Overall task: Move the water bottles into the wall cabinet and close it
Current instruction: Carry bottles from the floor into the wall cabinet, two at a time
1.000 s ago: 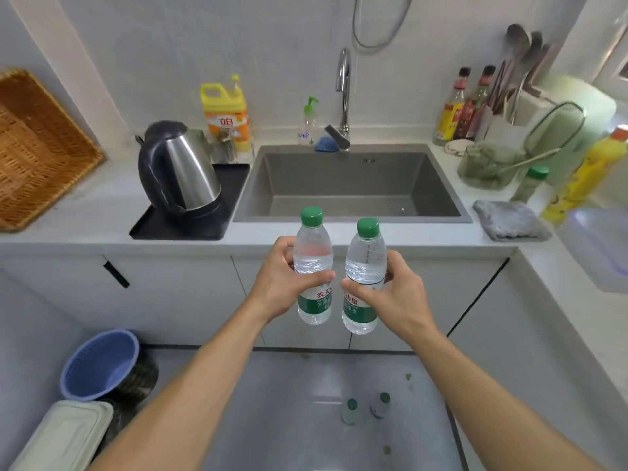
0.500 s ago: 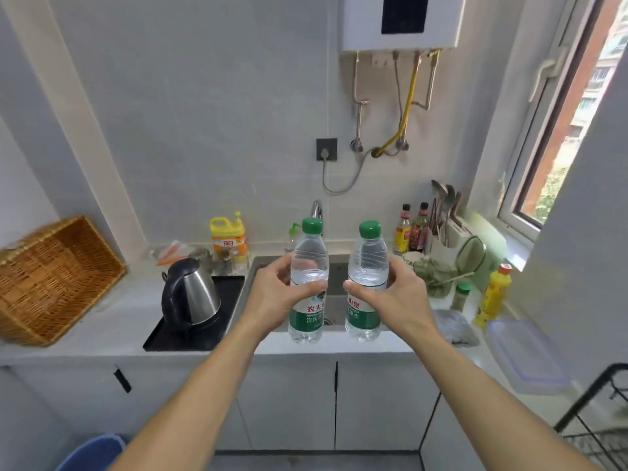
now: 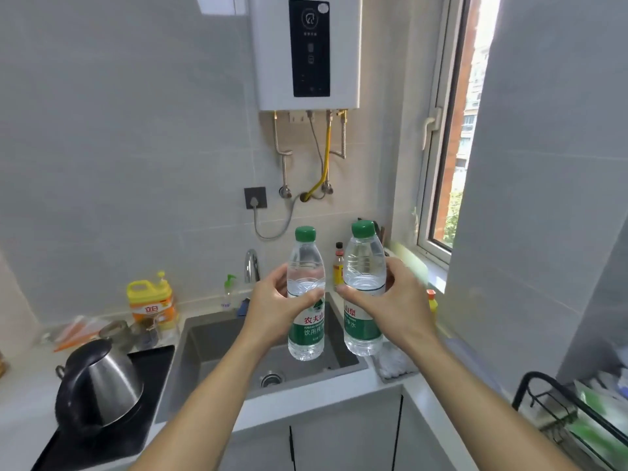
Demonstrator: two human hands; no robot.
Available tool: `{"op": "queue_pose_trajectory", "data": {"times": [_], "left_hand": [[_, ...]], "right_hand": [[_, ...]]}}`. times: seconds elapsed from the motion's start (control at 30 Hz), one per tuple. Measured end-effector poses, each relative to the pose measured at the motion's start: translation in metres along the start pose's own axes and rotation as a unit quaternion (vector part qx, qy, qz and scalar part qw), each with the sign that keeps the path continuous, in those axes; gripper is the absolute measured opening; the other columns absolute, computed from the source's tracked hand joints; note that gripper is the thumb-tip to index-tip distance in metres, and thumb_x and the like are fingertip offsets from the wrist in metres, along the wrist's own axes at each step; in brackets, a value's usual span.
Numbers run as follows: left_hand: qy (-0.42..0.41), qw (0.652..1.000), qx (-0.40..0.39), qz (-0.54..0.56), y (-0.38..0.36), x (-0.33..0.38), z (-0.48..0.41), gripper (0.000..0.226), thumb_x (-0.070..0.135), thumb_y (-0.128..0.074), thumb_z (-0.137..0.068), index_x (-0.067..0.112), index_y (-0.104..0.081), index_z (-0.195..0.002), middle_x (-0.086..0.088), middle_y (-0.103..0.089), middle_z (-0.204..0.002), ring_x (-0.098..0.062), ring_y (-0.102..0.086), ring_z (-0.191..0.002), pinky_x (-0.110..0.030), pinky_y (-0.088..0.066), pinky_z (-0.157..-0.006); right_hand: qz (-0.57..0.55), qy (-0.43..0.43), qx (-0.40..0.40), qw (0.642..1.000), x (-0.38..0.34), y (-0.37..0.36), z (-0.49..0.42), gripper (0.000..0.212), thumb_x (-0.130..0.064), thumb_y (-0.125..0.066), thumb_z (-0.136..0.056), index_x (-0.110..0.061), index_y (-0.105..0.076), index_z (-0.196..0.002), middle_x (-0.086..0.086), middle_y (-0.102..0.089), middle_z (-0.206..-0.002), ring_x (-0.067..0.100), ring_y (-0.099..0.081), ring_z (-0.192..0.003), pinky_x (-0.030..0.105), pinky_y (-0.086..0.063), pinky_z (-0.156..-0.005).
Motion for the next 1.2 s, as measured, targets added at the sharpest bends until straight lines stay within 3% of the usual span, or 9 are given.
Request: {"op": "queue_pose_trajectory", "data": {"times": [0.27, 0.33, 0.43, 0.5, 0.6, 0.7, 0.97, 1.2], "left_hand": [[-0.062, 0.986, -0.154, 0.033, -0.085, 0.026, -0.066, 0.033, 0.019, -0.085, -0.08, 0.034, -0.068, -0.103, 0.02, -0.077, -0.089, 0.004, -0.073, -0.083, -0.015, -0.056, -0.064], [-0.076, 0.98, -0.181, 0.041, -0.108, 0.036, -0.071, 0.036, 0.024, -0.085, -0.079, 0.035, -0.068, -0.108, 0.021, -0.076, -0.091, 0.005, -0.072, -0.083, -0.018, -0.058, -0.069], [-0.098, 0.959, -0.256, 0.07, -0.157, 0.057, -0.067, 0.038, 0.023, -0.084, -0.079, 0.031, -0.068, -0.113, 0.017, -0.077, -0.095, 0.003, -0.073, -0.085, -0.016, -0.057, -0.069], [-0.106, 0.944, -0.298, 0.098, -0.189, 0.071, -0.056, 0.036, 0.019, -0.084, -0.08, 0.031, -0.069, -0.111, 0.016, -0.078, -0.092, 0.001, -0.074, -0.085, -0.016, -0.056, -0.069], [-0.112, 0.918, -0.353, 0.139, -0.233, 0.094, -0.03, 0.034, 0.016, -0.084, -0.08, 0.035, -0.068, -0.104, 0.016, -0.078, -0.089, 0.001, -0.074, -0.084, -0.015, -0.056, -0.067], [-0.117, 0.899, -0.389, 0.165, -0.274, 0.118, 0.004, 0.03, 0.017, -0.084, -0.08, 0.033, -0.068, -0.1, 0.014, -0.078, -0.088, 0.0, -0.074, -0.081, -0.017, -0.055, -0.065], [-0.133, 0.82, -0.502, 0.239, -0.366, 0.191, 0.137, 0.035, 0.016, -0.084, -0.08, 0.021, -0.071, -0.112, 0.009, -0.08, -0.096, -0.007, -0.076, -0.088, -0.023, -0.059, -0.075], [-0.154, 0.762, -0.563, 0.281, -0.407, 0.252, 0.255, 0.034, 0.015, -0.084, -0.081, 0.023, -0.071, -0.111, 0.012, -0.079, -0.096, -0.004, -0.075, -0.088, -0.016, -0.056, -0.071]], "right_hand": [[0.062, -0.05, 0.17, 0.982, 0.006, 0.075, 0.002, 0.053, -0.058, -0.091, -0.063, -0.035, -0.069, -0.105, -0.015, -0.074, -0.095, 0.0, -0.07, -0.084, 0.031, -0.062, -0.075], [0.088, -0.06, 0.195, 0.975, 0.006, 0.094, 0.009, 0.054, -0.061, -0.089, -0.063, -0.034, -0.069, -0.105, -0.014, -0.073, -0.097, 0.004, -0.07, -0.088, 0.035, -0.062, -0.078], [0.114, -0.086, 0.269, 0.952, 0.006, 0.138, 0.035, 0.053, -0.063, -0.088, -0.062, -0.035, -0.067, -0.102, -0.013, -0.073, -0.101, 0.006, -0.071, -0.092, 0.039, -0.062, -0.082], [0.137, -0.099, 0.314, 0.934, -0.002, 0.168, 0.058, 0.049, -0.056, -0.091, -0.064, -0.036, -0.065, -0.101, -0.013, -0.072, -0.102, 0.002, -0.069, -0.091, 0.035, -0.061, -0.082], [0.181, -0.109, 0.366, 0.906, -0.019, 0.21, 0.098, 0.05, -0.052, -0.093, -0.065, -0.035, -0.066, -0.103, -0.016, -0.069, -0.102, 0.0, -0.066, -0.093, 0.029, -0.057, -0.081], [0.216, -0.117, 0.409, 0.879, -0.036, 0.251, 0.143, 0.051, -0.056, -0.092, -0.064, -0.034, -0.069, -0.104, -0.015, -0.071, -0.101, 0.001, -0.067, -0.094, 0.032, -0.059, -0.082], [0.295, -0.133, 0.505, 0.8, -0.096, 0.347, 0.268, 0.043, -0.056, -0.09, -0.066, -0.035, -0.069, -0.097, -0.012, -0.073, -0.098, 0.006, -0.069, -0.092, 0.039, -0.061, -0.081], [0.335, -0.146, 0.548, 0.752, -0.139, 0.41, 0.369, 0.042, -0.054, -0.091, -0.066, -0.034, -0.07, -0.096, -0.011, -0.073, -0.098, 0.006, -0.071, -0.089, 0.039, -0.062, -0.079]]}}
Point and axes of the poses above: each hand's wrist, its own z-axis away from the middle knuckle, its own y-axis out of the back of the hand, x = y × z, the point moved 10 cm from there along -z, towards the middle knuckle
